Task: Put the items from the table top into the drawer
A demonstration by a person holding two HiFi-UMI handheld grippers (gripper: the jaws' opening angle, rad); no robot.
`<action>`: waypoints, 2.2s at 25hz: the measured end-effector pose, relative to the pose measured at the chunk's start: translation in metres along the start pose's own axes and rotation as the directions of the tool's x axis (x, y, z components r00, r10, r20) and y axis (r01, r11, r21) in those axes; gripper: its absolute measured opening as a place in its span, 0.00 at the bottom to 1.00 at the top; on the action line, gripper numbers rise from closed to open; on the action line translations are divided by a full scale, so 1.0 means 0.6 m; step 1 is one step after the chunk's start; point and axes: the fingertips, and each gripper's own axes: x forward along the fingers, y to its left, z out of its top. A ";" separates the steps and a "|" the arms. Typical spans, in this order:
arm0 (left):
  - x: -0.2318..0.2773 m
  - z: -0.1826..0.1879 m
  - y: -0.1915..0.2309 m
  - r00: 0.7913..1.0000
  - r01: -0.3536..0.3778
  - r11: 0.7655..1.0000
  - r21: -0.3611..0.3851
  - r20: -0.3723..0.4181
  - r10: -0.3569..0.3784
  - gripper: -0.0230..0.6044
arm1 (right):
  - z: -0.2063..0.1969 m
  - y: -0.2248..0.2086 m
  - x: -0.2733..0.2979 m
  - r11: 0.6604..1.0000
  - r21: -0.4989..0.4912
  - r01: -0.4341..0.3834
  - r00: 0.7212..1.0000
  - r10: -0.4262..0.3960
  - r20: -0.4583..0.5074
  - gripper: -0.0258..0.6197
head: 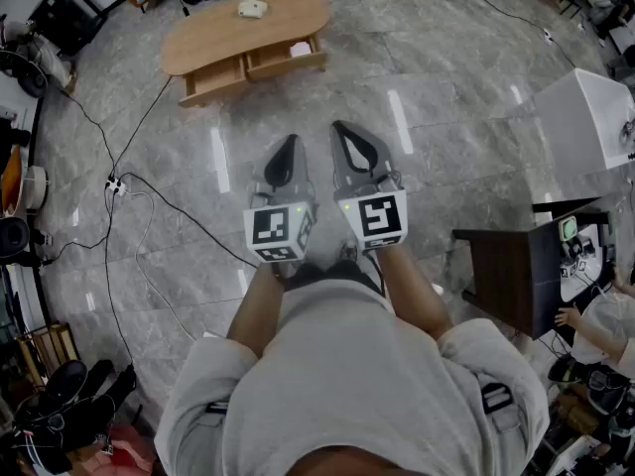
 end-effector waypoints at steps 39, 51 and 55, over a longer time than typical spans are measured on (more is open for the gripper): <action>0.128 -0.034 0.232 0.998 -0.026 0.998 -0.062 -0.051 0.023 0.07 | -0.077 0.029 0.221 0.998 0.043 0.048 0.997 -0.045 -0.070 0.05; 0.398 -0.037 0.282 0.989 -0.078 0.997 -0.018 -0.131 0.075 0.07 | -0.133 -0.151 0.438 0.994 0.102 -0.026 0.995 0.035 -0.092 0.05; 0.449 -0.046 0.298 0.981 -0.109 0.994 0.012 -0.160 0.110 0.07 | -0.159 -0.180 0.487 0.991 0.122 -0.060 0.991 0.074 -0.112 0.05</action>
